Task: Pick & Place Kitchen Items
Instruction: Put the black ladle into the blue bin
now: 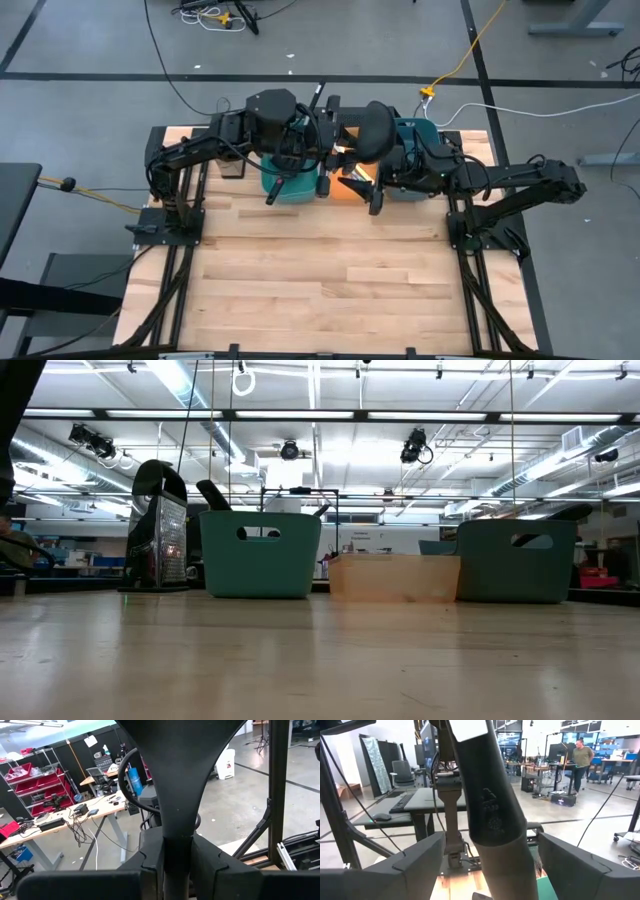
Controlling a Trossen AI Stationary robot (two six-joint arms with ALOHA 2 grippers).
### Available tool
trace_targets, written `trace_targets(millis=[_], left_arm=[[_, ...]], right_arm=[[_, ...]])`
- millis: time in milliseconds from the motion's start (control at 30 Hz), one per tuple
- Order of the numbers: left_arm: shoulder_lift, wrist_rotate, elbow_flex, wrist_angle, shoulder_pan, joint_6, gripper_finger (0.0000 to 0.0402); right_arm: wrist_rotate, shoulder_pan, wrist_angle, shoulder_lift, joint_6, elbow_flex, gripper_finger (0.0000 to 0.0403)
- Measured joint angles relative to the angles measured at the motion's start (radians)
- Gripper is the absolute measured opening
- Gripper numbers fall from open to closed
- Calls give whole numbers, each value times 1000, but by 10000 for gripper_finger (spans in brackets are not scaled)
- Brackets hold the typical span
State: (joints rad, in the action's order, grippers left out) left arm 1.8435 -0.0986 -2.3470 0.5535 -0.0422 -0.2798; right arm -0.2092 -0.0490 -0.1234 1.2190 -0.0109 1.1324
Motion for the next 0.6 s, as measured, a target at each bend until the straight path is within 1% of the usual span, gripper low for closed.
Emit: trace_targets(millis=[133, 433, 600], left_arm=[[0, 0, 0, 0, 0, 0, 68], [0, 0, 0, 1, 0, 3, 68], [0, 0, 0, 1, 0, 4, 68]], right_arm=[[-8, 0, 0, 0, 0, 0, 300], [-11, 0, 0, 0, -3, 0, 219], [-15, 0, 1, 0, -3, 0, 183]])
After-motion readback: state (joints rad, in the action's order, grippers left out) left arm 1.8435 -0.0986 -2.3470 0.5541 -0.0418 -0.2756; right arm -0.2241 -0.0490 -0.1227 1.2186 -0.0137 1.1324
